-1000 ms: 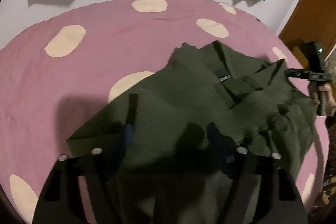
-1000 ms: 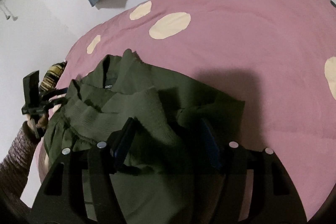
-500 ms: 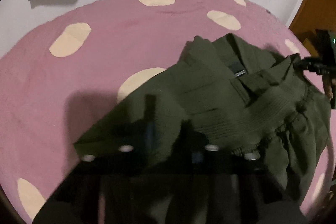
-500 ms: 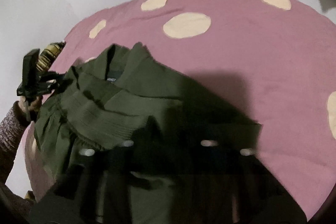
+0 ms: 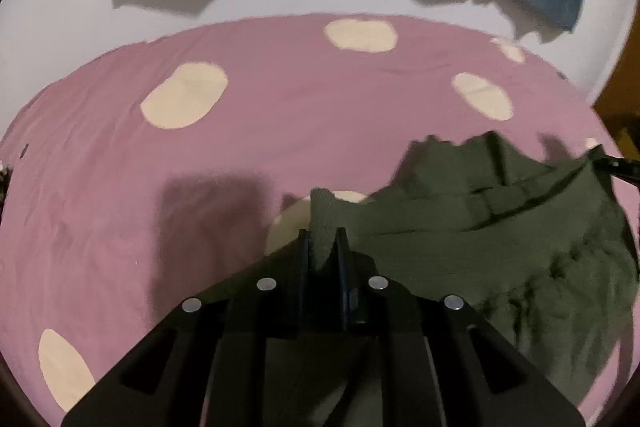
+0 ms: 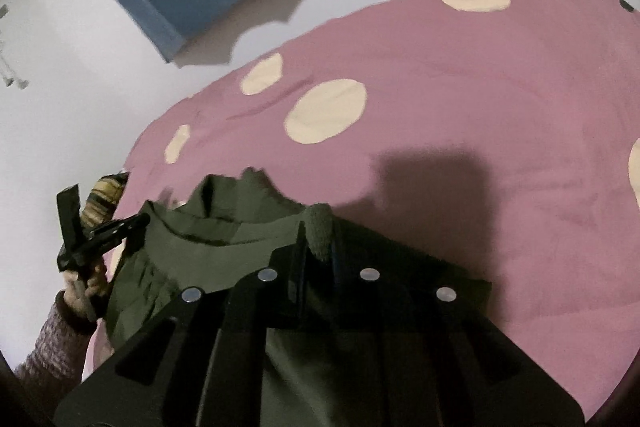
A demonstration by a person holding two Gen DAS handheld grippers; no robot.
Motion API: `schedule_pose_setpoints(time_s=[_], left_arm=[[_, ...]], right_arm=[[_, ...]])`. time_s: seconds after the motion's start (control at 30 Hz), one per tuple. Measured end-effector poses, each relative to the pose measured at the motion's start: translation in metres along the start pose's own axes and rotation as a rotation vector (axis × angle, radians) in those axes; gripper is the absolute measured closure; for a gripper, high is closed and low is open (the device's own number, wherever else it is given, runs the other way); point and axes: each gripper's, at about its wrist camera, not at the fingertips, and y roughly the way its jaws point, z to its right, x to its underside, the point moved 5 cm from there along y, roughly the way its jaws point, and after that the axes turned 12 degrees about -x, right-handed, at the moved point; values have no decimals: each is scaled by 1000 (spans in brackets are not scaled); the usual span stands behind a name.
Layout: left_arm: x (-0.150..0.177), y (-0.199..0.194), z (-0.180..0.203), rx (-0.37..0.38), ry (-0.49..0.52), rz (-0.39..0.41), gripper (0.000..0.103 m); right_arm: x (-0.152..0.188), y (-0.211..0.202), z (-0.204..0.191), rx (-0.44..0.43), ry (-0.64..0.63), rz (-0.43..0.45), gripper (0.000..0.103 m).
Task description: Fold small clothes
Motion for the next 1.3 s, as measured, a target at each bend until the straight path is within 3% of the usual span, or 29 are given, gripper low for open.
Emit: schedule_pose_setpoints(time_s=[0.27, 0.4, 1.03, 1.3], left_arm=[[8, 29, -6, -36, -30, -45, 90], [10, 31, -7, -37, -37, -45, 90], [11, 31, -7, -39, -40, -44, 88], [10, 32, -8, -35, -54, -58, 85]], right_arm=[[10, 30, 41, 45, 126, -64, 94], [13, 35, 50, 9, 181, -59, 94], [12, 36, 55, -20, 230, -53, 94], [11, 28, 56, -23, 264, -18, 87]])
